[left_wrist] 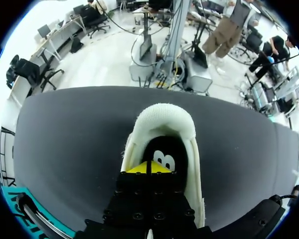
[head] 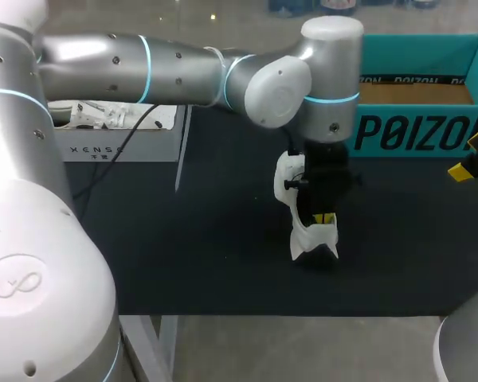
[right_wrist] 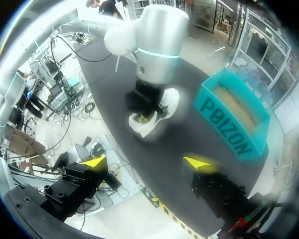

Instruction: Take the shoe out of the shoebox, open the shoe tongue, remove and reinsert the insole, then place the shoe into the shoebox

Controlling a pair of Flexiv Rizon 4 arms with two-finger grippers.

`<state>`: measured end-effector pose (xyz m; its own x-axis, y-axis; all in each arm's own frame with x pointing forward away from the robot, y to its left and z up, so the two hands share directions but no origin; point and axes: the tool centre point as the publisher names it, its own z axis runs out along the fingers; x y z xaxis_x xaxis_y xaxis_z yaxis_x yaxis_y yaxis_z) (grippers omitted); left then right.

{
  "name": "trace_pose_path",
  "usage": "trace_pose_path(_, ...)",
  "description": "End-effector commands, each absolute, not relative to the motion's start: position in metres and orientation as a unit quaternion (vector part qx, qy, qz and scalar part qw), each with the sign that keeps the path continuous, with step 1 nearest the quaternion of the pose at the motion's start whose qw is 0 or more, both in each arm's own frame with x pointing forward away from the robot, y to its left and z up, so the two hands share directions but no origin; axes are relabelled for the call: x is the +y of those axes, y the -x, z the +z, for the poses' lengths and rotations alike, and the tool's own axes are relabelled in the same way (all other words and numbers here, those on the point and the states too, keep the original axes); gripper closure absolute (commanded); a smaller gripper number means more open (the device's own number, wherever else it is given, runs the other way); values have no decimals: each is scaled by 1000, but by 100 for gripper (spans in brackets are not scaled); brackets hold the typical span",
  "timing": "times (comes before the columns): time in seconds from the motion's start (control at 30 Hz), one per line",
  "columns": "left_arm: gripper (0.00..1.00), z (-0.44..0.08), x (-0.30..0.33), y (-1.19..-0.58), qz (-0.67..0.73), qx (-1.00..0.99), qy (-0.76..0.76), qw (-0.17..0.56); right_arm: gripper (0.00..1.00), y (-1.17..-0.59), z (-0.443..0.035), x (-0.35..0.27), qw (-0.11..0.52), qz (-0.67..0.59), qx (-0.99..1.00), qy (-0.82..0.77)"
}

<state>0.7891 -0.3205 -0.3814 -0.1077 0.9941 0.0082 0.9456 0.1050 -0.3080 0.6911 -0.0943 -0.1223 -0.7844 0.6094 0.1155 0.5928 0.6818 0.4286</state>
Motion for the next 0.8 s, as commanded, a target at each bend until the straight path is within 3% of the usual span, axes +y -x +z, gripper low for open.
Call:
trace_pose_path(0.03, 100, -377, -317, -780, 93, -735, 665, 94, 0, -694, -122, -93, 16, 225, 917, -328)
trace_pose_path(0.47, 100, -410, -320, -767, 69, -727, 676, 94, 0, -694, -122, -93, 16, 225, 917, -328)
trace_pose_path(0.8, 100, -389, -314, -768, 38, -733, 675, 77, 0, -694, -122, -93, 16, 225, 917, -328)
